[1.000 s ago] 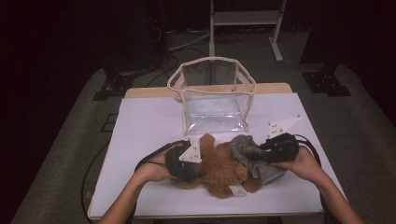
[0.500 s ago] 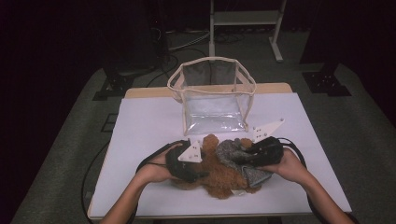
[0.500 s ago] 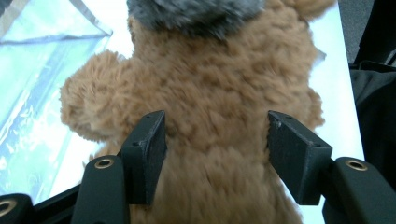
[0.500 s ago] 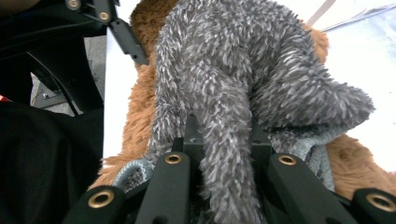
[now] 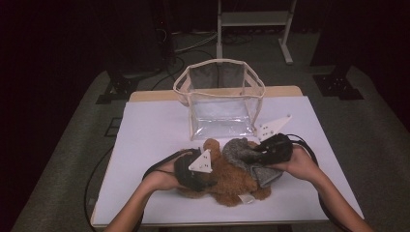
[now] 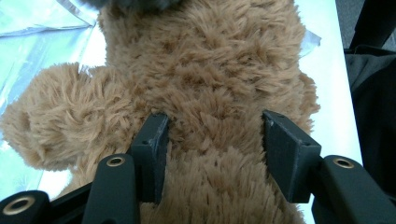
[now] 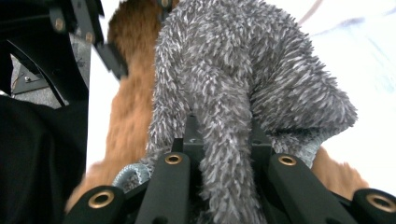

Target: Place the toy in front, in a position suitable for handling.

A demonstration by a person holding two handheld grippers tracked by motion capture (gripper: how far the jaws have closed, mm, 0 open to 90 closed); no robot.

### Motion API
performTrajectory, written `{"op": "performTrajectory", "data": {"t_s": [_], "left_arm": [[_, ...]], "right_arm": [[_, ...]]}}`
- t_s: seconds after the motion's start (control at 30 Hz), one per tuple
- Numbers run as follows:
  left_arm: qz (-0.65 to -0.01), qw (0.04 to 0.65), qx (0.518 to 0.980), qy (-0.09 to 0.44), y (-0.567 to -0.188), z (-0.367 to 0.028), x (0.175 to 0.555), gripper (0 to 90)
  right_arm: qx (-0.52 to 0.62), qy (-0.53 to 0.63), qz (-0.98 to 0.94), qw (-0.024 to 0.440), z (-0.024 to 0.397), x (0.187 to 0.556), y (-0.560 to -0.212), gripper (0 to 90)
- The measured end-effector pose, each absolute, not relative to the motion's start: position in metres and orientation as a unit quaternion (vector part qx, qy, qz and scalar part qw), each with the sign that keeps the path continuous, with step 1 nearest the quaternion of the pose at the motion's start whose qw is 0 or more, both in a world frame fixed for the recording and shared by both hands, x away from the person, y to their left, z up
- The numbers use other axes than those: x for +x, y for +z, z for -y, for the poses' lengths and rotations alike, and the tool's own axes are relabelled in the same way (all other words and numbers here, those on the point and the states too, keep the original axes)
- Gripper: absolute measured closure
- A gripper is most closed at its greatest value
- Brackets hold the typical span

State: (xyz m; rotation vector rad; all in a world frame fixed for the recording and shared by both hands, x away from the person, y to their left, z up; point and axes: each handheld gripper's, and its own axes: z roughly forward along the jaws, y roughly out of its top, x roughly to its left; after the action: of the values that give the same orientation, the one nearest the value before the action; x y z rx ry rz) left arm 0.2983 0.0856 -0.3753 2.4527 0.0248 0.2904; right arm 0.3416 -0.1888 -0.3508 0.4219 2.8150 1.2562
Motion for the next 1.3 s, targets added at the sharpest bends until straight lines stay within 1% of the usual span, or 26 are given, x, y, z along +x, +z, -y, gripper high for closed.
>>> {"op": "performTrajectory", "data": {"t_s": [0.1,0.17,0.27,0.4,0.5,0.67,0.8,0.9,1.07,1.13,1.2,1.3], "left_arm": [[-0.003,0.326,0.939,0.113,-0.375,-0.085,0.295,44.7],[-0.002,0.324,0.939,0.115,-0.376,-0.086,0.294,44.7],[-0.004,0.335,0.936,0.113,-0.377,-0.089,0.293,45.1],[0.003,0.330,0.937,0.117,-0.375,-0.086,0.293,45.8],[0.006,0.326,0.938,0.118,-0.375,-0.084,0.294,46.3],[0.004,0.325,0.939,0.116,-0.375,-0.083,0.295,46.4],[0.002,0.327,0.938,0.114,-0.375,-0.085,0.297,46.2],[-0.010,0.336,0.935,0.115,-0.373,-0.089,0.300,43.4],[-0.023,0.345,0.930,0.124,-0.363,-0.099,0.303,38.2],[-0.039,0.350,0.927,0.129,-0.359,-0.105,0.303,37.3],[-0.040,0.348,0.928,0.129,-0.359,-0.107,0.304,37.5],[-0.036,0.348,0.929,0.122,-0.363,-0.107,0.303,40.4]], "right_arm": [[0.121,0.406,-0.906,0.011,0.172,0.348,-0.348,75.5],[0.118,0.403,-0.907,0.004,0.168,0.351,-0.350,75.5],[0.128,0.405,-0.905,0.001,0.177,0.353,-0.354,75.5],[0.153,0.401,-0.903,-0.001,0.199,0.349,-0.359,75.5],[0.156,0.400,-0.903,0.000,0.203,0.346,-0.356,75.5],[0.125,0.394,-0.911,0.007,0.184,0.346,-0.347,75.5],[0.115,0.386,-0.915,0.005,0.168,0.352,-0.347,75.4],[0.122,0.384,-0.915,-0.003,0.170,0.355,-0.352,75.5],[0.139,0.393,-0.909,-0.012,0.187,0.345,-0.361,75.7],[0.141,0.397,-0.907,-0.013,0.191,0.340,-0.363,75.8],[0.138,0.399,-0.906,-0.012,0.193,0.337,-0.364,75.7],[0.131,0.393,-0.910,-0.007,0.194,0.327,-0.362,75.7]]}}
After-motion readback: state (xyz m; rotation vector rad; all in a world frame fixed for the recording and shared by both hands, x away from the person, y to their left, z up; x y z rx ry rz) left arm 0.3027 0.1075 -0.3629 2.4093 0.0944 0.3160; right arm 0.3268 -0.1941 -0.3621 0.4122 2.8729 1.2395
